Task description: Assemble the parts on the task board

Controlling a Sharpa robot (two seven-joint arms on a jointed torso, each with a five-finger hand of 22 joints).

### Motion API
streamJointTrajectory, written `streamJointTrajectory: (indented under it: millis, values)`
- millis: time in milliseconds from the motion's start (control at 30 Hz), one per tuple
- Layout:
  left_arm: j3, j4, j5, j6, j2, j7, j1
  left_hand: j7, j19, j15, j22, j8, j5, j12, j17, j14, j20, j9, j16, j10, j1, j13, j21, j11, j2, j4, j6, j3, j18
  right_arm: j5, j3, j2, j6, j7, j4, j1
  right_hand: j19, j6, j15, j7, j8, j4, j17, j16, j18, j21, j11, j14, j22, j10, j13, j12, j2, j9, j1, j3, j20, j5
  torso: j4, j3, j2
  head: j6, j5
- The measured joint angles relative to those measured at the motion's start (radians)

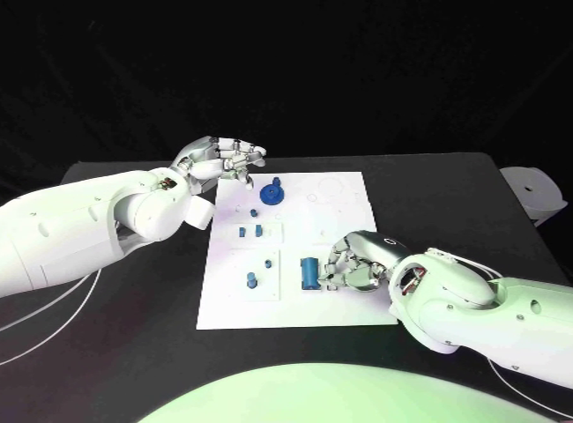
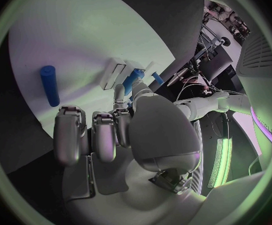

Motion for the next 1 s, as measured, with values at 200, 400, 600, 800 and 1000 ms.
streamJointTrajectory:
  millis: [200,400,600,800,1000]
  values:
    - [0.0,0.0,0.0,0.0,0.0,0.0,0.0,0.0,0.0,0.0,0.0,0.0,0.0,0.0,0.0,0.0,0.0,0.0,0.0,0.0,0.0,0.0,0.0,0.0,0.0,0.0,0.0,0.0,0.0,0.001,0.0,-0.056,-0.022,0.008,0.022,0.002,0.0,-0.017,0.0,0.006,-0.015,0.011,0.0,0.0,0.0,-0.015,0.0,0.0,0.0,0.0,0.001,-0.024,-0.008,-0.012,0.008,0.006,0.0,0.006,0.0,-0.0004,0.0,0.0,-0.002]
    - [0.0,0.001,0.0,0.0,-0.001,-0.001,0.0,0.0,0.0,0.0,0.0,0.0,0.0,0.0,0.0,0.0,0.0,0.0,0.0,0.0,0.0,0.0,0.0,0.0,0.0,0.0,0.0,0.0,0.0,0.008,0.003,-0.151,-0.043,0.02,0.04,0.02,0.0,-0.048,0.008,0.03,-0.058,0.022,0.0,0.0,0.0,-0.017,0.018,-0.003,0.0,-0.018,0.0,-0.041,-0.014,-0.038,0.014,0.006,0.0,0.008,-0.0013,-0.0014,-0.001,0.002,-0.012]
    - [0.0,0.002,0.0,0.0,-0.002,0.0,0.0,0.0,0.0,0.0,0.0,0.0,0.0,0.0,0.0,0.0,0.0,0.0,0.0,0.0,0.0,0.0,0.0,0.0,0.0,0.0,0.0,0.0,0.0,0.01,0.002,-0.225,-0.047,0.023,0.041,0.017,0.0,-0.054,0.011,0.036,-0.075,0.028,0.0,0.0,0.0,-0.019,0.025,-0.004,0.0,-0.018,0.0,-0.043,-0.014,-0.049,0.014,0.0,0.008,0.008,-0.0026,-0.0012,-0.001,0.004,-0.02]
    - [0.0,0.002,0.0,0.001,-0.003,0.0,0.0,0.0,0.0,0.0,0.0,0.004,0.0,0.0,-0.001,0.0,0.0,0.0,0.0,0.0,0.0,0.0,0.0,0.0,0.0,0.0,0.0,0.0,0.0,0.008,0.0,-0.238,-0.047,0.019,0.037,-0.001,0.0,-0.054,0.016,0.036,-0.08,0.031,0.0,0.0,0.0,-0.019,0.025,-0.002,0.0,-0.018,0.0,-0.043,-0.013,-0.054,0.013,-0.003,0.008,0.009,-0.0042,0.0008,-0.001,0.004,-0.021]
    - [0.0,0.002,0.0,0.001,-0.001,0.0,0.0,0.0,0.0,0.0,-0.001,0.004,0.0,0.0,-0.001,0.0,0.0,0.001,0.0,0.0,0.0,0.0,0.0,0.0,0.0,0.0,0.0,0.0,0.0,0.006,-0.001,-0.217,-0.047,0.009,0.019,-0.016,0.0,-0.054,0.016,0.036,-0.085,0.034,0.0,0.0,0.0,-0.019,0.025,-0.002,0.0,-0.018,0.0,-0.044,-0.006,-0.058,-0.004,-0.006,0.015,0.012,-0.002,0.0013,-0.002,0.005,-0.023]
